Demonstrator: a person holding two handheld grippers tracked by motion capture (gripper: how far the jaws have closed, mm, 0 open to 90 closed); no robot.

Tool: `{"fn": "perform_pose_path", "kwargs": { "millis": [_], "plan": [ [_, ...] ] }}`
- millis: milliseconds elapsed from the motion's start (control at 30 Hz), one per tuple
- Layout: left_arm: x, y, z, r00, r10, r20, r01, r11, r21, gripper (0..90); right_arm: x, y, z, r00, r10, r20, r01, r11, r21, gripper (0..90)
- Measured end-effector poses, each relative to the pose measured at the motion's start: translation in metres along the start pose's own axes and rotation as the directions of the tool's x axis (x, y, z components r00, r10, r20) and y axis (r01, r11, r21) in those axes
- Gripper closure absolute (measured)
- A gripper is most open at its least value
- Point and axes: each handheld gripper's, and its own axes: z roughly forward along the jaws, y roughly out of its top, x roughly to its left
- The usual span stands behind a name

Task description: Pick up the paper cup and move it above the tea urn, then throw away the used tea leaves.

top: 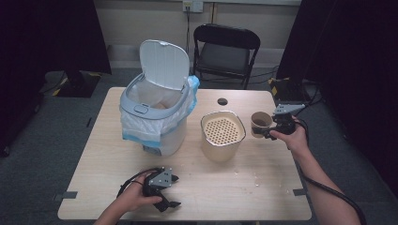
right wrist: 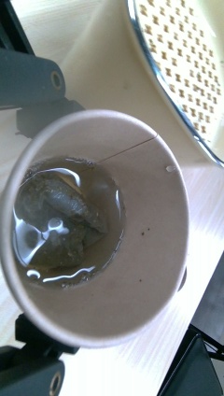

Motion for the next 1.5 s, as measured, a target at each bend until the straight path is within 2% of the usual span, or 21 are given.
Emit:
{"fn": "perform_pose_path", "kwargs": {
  "millis": [433,767,833,1500],
  "plan": [
    [0.000,0.000,0.000,1.0000,0.001,0.002,-0.001,1.0000,0.002,10.5,-0.013,0.027,0.011,0.9997,-0.001,0.026,0.001,1.000,0.001,27.8],
    [0.000,0.000,0.000,1.0000,0.002,0.001,-0.002,1.0000,0.001,10.5,-0.022,0.039,0.017,0.9991,0.001,0.043,-0.001,1.000,-0.002,27.9],
    [0.001,0.000,-0.001,0.9999,0.014,-0.009,-0.014,0.9999,0.002,10.5,-0.024,0.042,0.018,0.9986,-0.009,0.051,0.009,1.000,0.000,27.9],
    [0.001,0.001,-0.001,0.9999,0.013,-0.008,-0.013,0.9999,0.004,10.4,-0.029,0.079,0.024,0.9938,-0.068,0.087,0.071,0.997,-0.037,28.0]
  ]
}}
